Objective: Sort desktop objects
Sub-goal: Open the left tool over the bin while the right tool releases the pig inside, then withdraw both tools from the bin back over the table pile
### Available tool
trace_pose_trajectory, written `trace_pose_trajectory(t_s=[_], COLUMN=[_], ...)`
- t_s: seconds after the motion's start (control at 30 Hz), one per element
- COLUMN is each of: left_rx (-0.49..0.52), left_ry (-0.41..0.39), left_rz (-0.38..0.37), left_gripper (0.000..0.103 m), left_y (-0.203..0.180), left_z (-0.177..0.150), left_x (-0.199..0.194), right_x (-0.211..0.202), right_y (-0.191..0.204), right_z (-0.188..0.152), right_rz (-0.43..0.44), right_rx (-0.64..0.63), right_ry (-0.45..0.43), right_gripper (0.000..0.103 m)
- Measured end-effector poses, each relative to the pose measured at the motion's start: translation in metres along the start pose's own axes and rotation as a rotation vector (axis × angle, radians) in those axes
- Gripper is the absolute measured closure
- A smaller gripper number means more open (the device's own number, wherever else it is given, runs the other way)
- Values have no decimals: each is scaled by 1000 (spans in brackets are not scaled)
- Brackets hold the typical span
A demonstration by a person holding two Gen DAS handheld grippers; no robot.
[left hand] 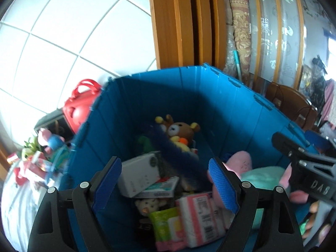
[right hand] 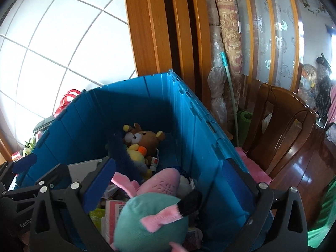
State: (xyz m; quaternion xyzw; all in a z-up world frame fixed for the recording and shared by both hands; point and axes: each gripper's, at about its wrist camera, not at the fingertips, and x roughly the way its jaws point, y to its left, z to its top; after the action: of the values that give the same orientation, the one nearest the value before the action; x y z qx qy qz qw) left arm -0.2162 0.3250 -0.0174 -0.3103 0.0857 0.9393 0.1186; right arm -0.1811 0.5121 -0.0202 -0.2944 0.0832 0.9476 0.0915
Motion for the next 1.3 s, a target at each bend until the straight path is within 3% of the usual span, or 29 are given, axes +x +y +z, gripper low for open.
trace_pose_trajectory(t_s=[0.17,0.43,0.73,1.03,1.2,1.3], left_rx=[-38,-152,-276,-294,-318,-347], left_ry=[-29,-63,17,73,174,238], left_rz=[31,202,337,409,447,445], left_gripper=[17,17,16,16,16,16], left_y=[35,139,271,402,469,495], left_z=[-6,-36,-100,-184,-230,-254], left_x=[-24,-69,-93,-128,-117,-100], right_x=[-2,-17,-35,-54,-31,-4], right_y=[24,90,231,400,460,470], right_z=[-7,-10,-33,-97,-152,-182], right_rz=[26,127,258,335,361,331], right_rx=[-18,-75,-210,-327,-376,-385], right_ry=[16,-2,1,53,182,283], right_gripper=[0,0,0,0,0,0])
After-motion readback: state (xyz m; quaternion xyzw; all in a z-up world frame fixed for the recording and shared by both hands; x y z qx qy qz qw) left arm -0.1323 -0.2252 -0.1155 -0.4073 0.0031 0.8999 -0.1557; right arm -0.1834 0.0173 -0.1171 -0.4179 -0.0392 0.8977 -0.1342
